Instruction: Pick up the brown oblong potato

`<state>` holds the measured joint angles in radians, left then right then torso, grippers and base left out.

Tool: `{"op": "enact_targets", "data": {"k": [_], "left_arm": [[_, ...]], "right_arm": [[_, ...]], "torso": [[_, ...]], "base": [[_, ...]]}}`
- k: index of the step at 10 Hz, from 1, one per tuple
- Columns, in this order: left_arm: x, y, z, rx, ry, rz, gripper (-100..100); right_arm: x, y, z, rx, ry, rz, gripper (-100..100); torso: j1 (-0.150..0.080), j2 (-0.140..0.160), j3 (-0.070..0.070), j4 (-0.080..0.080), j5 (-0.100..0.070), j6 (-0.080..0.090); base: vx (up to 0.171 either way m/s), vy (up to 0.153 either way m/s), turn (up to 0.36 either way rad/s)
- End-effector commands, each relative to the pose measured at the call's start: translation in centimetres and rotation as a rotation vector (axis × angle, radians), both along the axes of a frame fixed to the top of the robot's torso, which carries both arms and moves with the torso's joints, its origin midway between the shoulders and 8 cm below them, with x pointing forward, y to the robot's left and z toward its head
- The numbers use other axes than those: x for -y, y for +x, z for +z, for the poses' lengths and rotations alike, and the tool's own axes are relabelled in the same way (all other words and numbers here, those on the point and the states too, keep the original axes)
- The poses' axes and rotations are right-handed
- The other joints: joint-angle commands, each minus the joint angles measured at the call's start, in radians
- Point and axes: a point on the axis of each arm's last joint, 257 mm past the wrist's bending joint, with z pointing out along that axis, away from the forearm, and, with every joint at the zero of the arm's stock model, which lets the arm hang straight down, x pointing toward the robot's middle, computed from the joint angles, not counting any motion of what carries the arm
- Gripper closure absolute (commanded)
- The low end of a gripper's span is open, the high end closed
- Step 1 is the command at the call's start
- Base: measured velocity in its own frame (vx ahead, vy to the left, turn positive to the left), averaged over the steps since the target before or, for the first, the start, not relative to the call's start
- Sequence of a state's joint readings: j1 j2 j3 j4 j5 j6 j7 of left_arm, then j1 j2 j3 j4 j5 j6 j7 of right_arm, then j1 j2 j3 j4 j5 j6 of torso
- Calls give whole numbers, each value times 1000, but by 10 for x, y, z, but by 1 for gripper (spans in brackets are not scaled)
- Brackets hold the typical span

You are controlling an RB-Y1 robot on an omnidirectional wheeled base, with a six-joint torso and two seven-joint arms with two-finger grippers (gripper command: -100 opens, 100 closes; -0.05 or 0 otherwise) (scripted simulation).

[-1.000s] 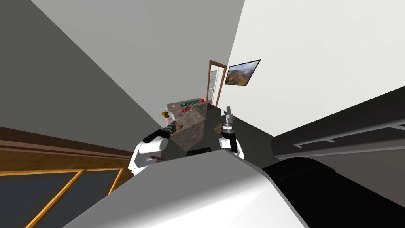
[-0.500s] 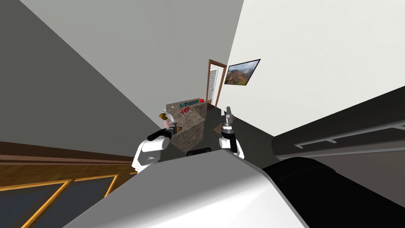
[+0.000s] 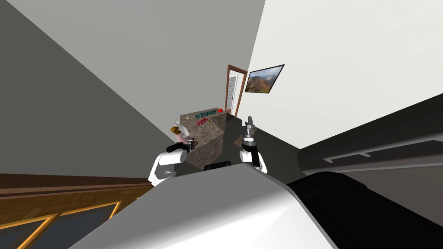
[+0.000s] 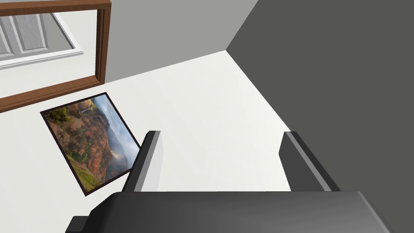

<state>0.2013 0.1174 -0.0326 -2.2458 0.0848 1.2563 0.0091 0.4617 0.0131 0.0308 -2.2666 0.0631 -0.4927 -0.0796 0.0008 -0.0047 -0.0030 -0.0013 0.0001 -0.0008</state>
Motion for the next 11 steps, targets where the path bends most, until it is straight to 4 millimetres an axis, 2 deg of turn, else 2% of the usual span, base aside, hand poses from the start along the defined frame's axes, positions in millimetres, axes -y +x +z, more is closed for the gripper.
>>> {"op": "enact_targets", "data": {"k": [1,2,3,4,5,9,10,11], "left_arm": [[-1,-10,-13,-48,1,7,-100],[-4,-20,-28,-95,3,15,-100],[0,-12,-19,-66,2,10,-100],[0,-13,-21,-73,2,11,0],[0,-9,-28,-73,2,11,-100],[-1,-5,-35,-75,2,12,-100],[-1,-5,-35,-73,2,12,100],[-1,-5,-35,-74,1,12,100]], "right_arm": [[0,0,0,0,0,0,0],[0,0,0,0,0,0,0],[0,0,0,0,0,0,0],[0,0,0,0,0,0,0],[0,0,0,0,0,0,0],[0,0,0,0,0,0,0],[0,0,0,0,0,0,0],[0,0,0,0,0,0,0]], "torso": [[0,0,0,0,0,0],[0,0,0,0,0,0],[-1,3,1,0,0,0],[-1,5,3,1,0,0],[-1,5,3,1,0,0],[-1,6,3,1,0,0],[-1,6,3,1,0,0],[-1,6,3,1,0,0]], "base": [[74,17,-18],[34,5,8],[0,-5,10],[0,0,0],[0,0,0],[0,0,0],[0,0,0],[0,0,0]]}}
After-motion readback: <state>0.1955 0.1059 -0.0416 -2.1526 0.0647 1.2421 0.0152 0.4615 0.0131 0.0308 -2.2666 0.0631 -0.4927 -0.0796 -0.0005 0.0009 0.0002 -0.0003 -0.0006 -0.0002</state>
